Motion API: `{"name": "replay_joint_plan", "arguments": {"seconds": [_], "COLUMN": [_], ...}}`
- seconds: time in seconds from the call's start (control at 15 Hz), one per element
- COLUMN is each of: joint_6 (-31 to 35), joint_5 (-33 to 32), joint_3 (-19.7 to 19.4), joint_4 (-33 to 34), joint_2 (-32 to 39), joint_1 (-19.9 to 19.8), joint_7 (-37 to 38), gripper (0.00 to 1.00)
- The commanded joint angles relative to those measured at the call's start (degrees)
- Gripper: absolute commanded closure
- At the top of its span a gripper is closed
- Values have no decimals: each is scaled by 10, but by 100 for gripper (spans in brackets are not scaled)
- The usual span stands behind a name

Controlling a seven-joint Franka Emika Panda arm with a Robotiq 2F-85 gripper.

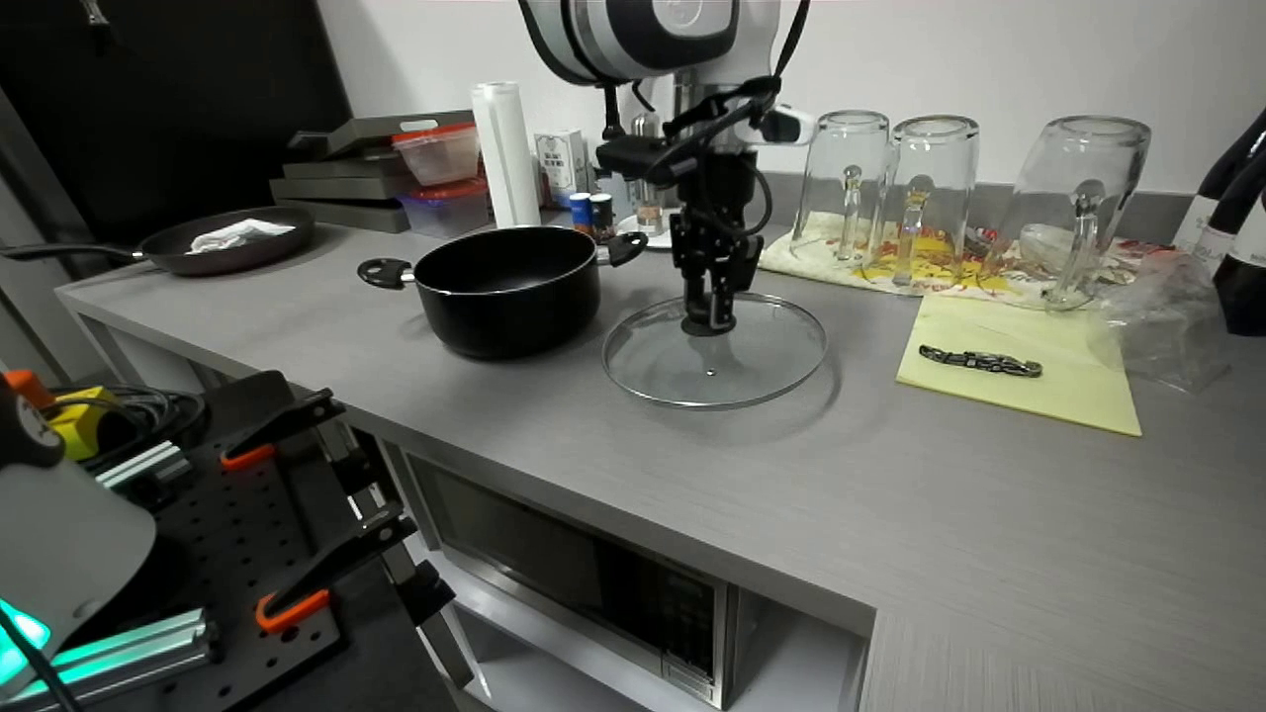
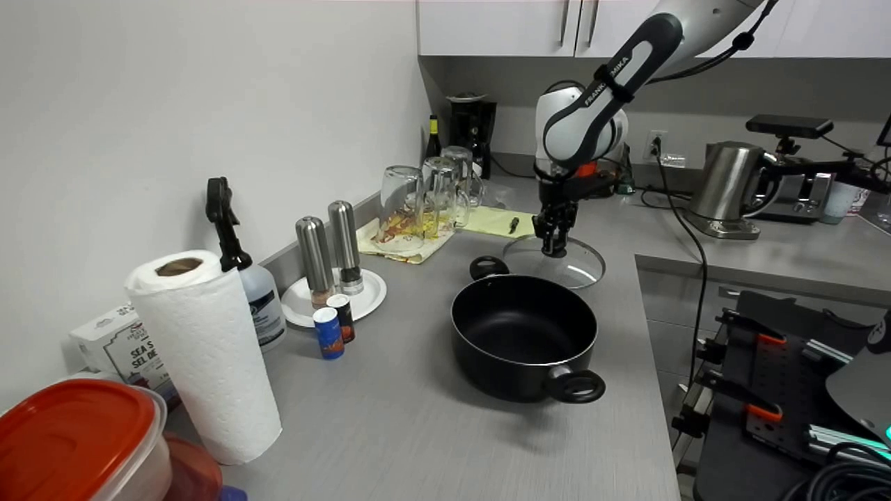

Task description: Put the lid on the pot

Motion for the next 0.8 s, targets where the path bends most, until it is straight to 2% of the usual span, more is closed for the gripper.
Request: {"name": "replay_joint_plan", "arguments": {"seconds": [0.0,0.33,0.73], "joint_6": [-29,-43,-81], "joint_5": [-29,-89,-139], "joint_3": [-25,-31,16], "joint_4": [-30,-89,-168], "joint_2": [-77,-185,-319], "joint_1": [2,10,24], "joint_7": [10,6,-7], "gripper": [74,74,74]}}
